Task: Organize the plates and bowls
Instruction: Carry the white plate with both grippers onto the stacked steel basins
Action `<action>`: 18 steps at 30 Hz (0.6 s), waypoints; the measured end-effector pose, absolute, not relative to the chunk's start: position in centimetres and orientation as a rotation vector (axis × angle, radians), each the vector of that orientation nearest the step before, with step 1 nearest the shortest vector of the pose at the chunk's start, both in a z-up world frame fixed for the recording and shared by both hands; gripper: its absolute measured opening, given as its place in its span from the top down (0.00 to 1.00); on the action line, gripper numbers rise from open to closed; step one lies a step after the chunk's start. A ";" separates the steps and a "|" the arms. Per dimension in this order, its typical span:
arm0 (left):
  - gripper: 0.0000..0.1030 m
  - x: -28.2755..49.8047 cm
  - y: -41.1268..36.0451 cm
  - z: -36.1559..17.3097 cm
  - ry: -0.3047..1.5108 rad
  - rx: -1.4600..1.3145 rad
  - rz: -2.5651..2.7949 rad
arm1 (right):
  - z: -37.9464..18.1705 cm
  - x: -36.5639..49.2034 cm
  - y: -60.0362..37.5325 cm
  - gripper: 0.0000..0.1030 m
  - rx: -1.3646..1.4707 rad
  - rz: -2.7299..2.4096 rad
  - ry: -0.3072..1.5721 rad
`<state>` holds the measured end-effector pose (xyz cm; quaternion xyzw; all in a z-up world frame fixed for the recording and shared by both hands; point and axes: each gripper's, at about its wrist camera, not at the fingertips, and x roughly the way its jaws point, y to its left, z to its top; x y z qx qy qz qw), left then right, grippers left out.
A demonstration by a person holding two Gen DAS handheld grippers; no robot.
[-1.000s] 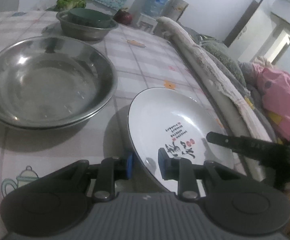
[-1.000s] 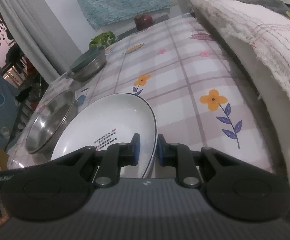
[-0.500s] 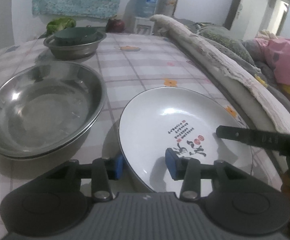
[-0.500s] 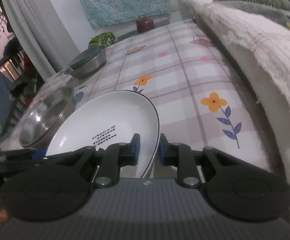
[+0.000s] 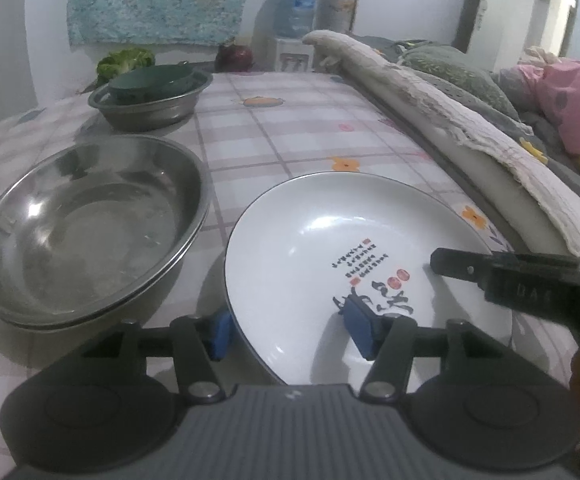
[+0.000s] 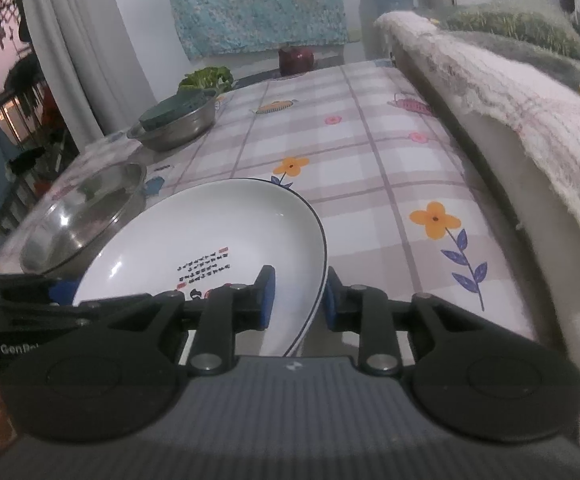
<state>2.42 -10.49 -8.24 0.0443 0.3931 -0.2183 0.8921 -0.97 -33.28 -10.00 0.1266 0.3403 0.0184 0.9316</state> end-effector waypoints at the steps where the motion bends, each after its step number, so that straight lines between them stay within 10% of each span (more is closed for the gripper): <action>1: 0.44 2.5 -10.5 -8.1 0.824 0.085 -0.445 | -10.0 -1.0 -33.1 0.75 0.252 0.032 0.695; 18: 0.47 2.6 -11.0 -6.8 0.811 0.069 -0.441 | -8.8 -1.6 -33.9 0.75 0.275 0.017 0.675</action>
